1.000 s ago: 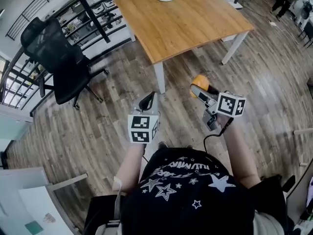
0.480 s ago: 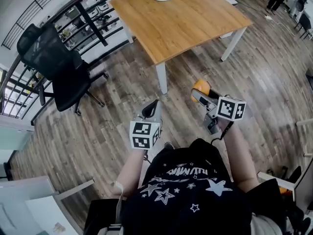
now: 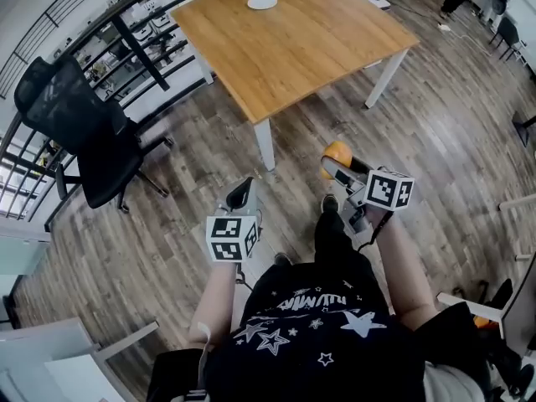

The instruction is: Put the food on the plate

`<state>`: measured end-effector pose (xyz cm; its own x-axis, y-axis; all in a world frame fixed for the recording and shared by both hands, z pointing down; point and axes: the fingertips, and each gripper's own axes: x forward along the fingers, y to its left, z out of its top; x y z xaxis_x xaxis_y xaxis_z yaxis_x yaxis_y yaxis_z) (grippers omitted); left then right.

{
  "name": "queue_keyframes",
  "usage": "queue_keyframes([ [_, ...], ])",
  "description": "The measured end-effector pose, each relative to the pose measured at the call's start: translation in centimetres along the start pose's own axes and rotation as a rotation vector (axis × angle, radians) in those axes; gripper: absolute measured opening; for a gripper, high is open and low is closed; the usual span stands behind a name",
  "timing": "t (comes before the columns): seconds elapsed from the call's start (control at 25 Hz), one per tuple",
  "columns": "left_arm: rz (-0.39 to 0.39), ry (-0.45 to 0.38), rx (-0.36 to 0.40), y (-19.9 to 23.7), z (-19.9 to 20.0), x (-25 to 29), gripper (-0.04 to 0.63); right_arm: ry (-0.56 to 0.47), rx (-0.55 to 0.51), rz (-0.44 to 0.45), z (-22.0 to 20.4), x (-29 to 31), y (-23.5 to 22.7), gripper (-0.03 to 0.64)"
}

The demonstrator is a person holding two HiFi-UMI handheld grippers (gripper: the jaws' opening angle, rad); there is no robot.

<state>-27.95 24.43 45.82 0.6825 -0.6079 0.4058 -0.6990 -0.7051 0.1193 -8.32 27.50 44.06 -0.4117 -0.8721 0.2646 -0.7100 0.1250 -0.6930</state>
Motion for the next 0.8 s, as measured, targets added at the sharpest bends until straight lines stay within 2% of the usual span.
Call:
queue_keyframes([
  [0.24,0.071,0.016,-0.011,1.2,0.7,3.4,0.002,0.033,0.001,0.064,3.6,3.9,-2.9,0.344],
  [0.64,0.163,0.021,-0.052,2.3,5.9,15.1,0.002,0.075,0.035,0.143,14.3,11.5,-11.0,0.344],
  [0.8,0.19,0.03,-0.06,2.3,6.6,18.4,0.002,0.097,0.037,0.162,16.6,12.9,-13.6,0.344],
])
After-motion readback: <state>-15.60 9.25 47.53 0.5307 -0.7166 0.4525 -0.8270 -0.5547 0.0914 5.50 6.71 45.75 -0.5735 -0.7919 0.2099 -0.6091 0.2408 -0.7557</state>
